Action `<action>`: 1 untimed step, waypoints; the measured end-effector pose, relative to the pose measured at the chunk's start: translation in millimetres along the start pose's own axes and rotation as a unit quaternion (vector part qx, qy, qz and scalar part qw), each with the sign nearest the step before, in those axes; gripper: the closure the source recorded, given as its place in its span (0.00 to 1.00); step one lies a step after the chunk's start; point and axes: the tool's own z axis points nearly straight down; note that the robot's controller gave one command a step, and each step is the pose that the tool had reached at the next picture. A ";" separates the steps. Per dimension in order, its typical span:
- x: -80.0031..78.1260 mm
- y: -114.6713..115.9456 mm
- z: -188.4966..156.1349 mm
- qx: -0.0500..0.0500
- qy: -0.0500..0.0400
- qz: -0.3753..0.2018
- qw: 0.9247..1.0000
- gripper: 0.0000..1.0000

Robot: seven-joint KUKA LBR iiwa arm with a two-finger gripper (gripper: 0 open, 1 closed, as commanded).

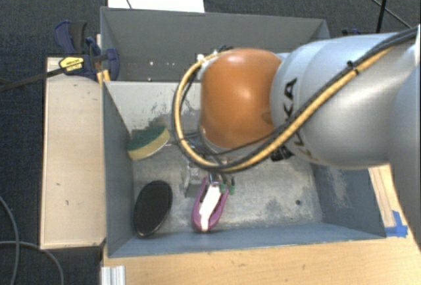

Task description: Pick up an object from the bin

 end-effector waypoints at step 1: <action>1.6 -0.3 4.6 0.002 0.004 -0.001 1.000 0.00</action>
Offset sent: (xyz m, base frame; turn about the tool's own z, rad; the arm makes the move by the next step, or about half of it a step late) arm 0.0000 0.0000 0.0000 0.0000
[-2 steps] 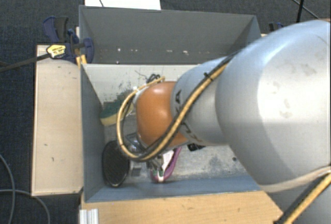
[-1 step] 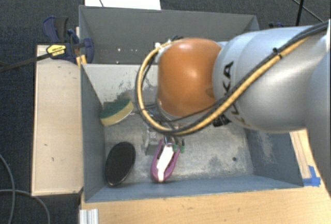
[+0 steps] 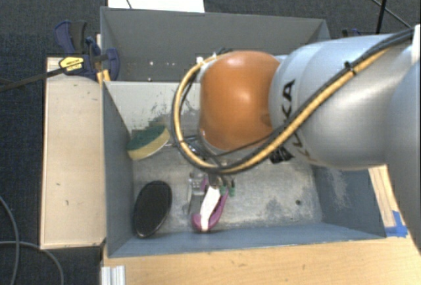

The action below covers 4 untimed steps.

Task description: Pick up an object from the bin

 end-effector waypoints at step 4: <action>-10.9 42.5 -41.9 -0.001 -0.005 -0.237 0.971 1.00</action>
Offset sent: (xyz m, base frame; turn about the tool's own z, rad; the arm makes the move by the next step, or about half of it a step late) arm 0.0178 0.0055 -0.1060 -0.3630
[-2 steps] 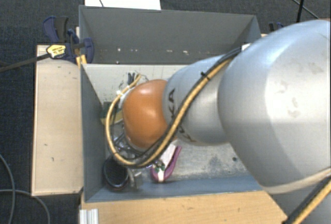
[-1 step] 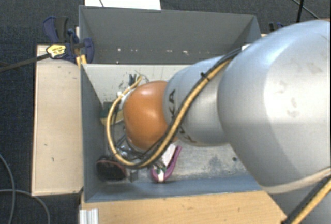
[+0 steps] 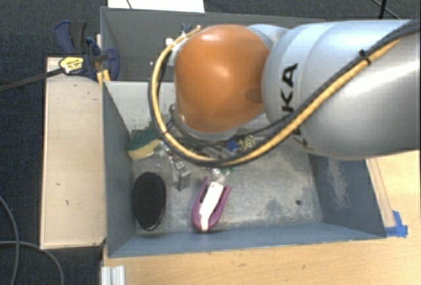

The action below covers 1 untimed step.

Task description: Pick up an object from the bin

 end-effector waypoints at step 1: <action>-2.2 15.7 56.1 0.000 0.007 0.099 0.995 1.00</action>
Offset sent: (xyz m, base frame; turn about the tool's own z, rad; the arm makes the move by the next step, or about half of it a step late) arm -0.0045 0.0152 -0.0553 0.1981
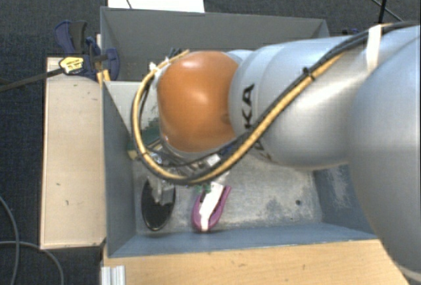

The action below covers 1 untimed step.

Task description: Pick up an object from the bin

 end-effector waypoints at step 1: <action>-0.6 0.0 -1.4 0.000 -0.001 -0.001 1.000 0.00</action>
Offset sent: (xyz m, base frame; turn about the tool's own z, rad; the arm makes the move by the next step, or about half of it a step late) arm 0.0000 0.0000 0.0000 0.0000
